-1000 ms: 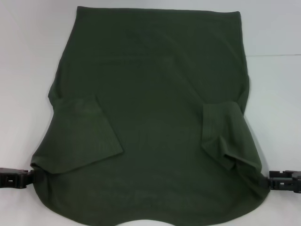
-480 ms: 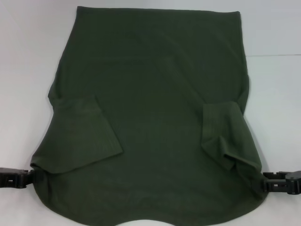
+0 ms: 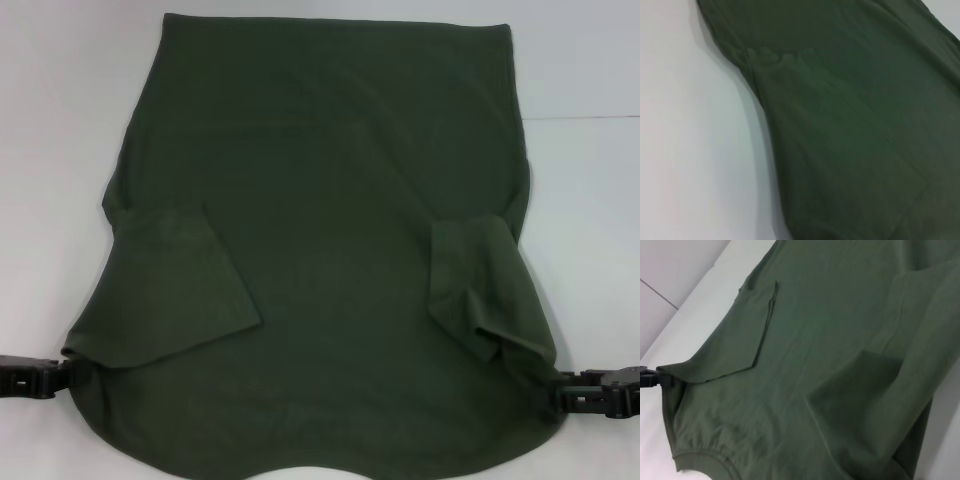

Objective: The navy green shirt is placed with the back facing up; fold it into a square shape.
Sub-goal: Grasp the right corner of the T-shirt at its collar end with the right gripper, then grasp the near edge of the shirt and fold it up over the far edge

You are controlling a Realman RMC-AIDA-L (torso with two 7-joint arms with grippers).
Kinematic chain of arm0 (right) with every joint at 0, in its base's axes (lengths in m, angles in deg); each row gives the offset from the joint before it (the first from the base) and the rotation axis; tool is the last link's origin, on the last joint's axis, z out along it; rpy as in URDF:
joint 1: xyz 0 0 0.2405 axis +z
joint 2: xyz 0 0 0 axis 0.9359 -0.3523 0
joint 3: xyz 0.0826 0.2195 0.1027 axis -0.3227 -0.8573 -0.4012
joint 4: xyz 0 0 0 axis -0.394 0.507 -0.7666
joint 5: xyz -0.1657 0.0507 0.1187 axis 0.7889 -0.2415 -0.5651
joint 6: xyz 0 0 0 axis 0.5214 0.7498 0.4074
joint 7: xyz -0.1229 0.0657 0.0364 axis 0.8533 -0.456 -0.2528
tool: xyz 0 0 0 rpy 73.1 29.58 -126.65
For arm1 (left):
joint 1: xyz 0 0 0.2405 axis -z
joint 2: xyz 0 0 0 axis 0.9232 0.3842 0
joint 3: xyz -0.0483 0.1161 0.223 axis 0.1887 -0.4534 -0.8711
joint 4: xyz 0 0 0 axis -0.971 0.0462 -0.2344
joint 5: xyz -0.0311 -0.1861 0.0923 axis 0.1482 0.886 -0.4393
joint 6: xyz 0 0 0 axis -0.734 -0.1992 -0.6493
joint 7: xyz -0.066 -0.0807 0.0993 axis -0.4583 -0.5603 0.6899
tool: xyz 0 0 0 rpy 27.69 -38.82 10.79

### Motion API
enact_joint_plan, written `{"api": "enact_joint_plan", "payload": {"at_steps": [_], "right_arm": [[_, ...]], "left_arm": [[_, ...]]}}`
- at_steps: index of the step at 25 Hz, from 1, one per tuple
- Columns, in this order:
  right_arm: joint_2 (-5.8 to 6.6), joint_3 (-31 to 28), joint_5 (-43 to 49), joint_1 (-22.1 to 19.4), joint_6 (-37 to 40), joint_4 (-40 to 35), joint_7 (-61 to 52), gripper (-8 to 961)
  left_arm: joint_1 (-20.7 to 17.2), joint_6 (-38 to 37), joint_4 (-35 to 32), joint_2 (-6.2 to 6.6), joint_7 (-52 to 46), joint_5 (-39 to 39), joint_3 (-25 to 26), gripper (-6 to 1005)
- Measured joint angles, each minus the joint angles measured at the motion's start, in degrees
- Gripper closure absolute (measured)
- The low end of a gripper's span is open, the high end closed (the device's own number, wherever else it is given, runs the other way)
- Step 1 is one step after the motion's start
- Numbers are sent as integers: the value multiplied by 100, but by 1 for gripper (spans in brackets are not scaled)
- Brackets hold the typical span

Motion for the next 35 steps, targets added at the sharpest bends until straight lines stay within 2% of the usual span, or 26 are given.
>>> {"api": "enact_joint_plan", "payload": {"at_steps": [4,9,20,28,35], "right_arm": [[3,0,6,14,-4,12,-7,135],[-1,-9,130,46,-250,21,-191,371],[-5,-19,114,96,-152,-40,-242,619],[-9,-3,133,86,-144,-9,-206,952],[-18,-358,29,-178,78,4,54,944]], "left_arm": [[0,0,0,0,0,0,-5,972],[0,-1,0,4,0,0,-8,972],[2,6,0,18,0,0,18,971],[8,9,0,18,0,1,29,971],[-62,-141,-1,38,-158,183,257,972]]}}
